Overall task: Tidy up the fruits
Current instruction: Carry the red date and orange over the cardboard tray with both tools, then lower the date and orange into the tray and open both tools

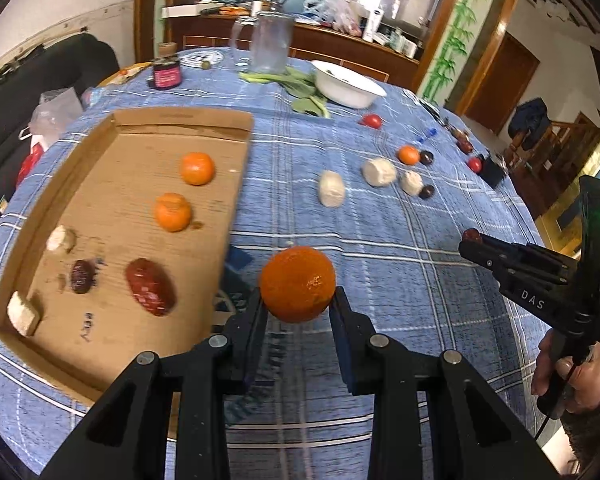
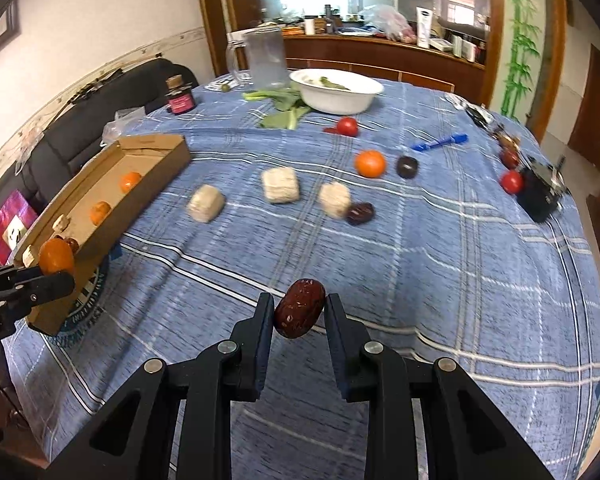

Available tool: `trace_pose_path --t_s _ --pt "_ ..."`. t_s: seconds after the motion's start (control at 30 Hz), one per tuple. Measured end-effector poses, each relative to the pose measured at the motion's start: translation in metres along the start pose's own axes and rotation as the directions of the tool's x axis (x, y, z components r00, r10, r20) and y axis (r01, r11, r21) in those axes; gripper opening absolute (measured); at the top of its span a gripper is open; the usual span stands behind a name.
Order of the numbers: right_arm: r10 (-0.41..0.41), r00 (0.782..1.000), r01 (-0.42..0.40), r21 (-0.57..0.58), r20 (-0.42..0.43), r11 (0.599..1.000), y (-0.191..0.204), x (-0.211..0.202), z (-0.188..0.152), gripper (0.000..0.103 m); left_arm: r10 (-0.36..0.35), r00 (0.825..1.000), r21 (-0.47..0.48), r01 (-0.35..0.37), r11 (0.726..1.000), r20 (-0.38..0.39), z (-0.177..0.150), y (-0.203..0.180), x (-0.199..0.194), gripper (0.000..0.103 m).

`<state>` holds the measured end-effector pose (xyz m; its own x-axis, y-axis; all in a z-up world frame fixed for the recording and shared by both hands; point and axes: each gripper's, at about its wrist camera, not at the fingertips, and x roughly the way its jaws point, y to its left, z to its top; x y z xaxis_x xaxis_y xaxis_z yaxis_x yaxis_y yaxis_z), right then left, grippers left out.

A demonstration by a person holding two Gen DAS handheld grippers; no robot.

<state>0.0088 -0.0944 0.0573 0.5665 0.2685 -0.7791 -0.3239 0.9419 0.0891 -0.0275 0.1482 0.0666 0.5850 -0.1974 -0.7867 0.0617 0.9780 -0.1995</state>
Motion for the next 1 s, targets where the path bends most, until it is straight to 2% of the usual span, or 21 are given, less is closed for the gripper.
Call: trace_pose_path --t_s 0.57,1.0 --pt "0.123 0.992 -0.12 -0.138 0.018 0.983 0.097 0.039 0.074 0.028 0.102 0.994 -0.11 -0.097 0.989 0.036 0.024 0.093 -0.016 0.03" --pt "0.159 0.987 -0.151 -0.222 0.016 0.963 0.166 0.099 0.133 0.028 0.165 0.986 -0.162 -0.161 0.974 0.011 0.057 0.155 0.009 0.03"
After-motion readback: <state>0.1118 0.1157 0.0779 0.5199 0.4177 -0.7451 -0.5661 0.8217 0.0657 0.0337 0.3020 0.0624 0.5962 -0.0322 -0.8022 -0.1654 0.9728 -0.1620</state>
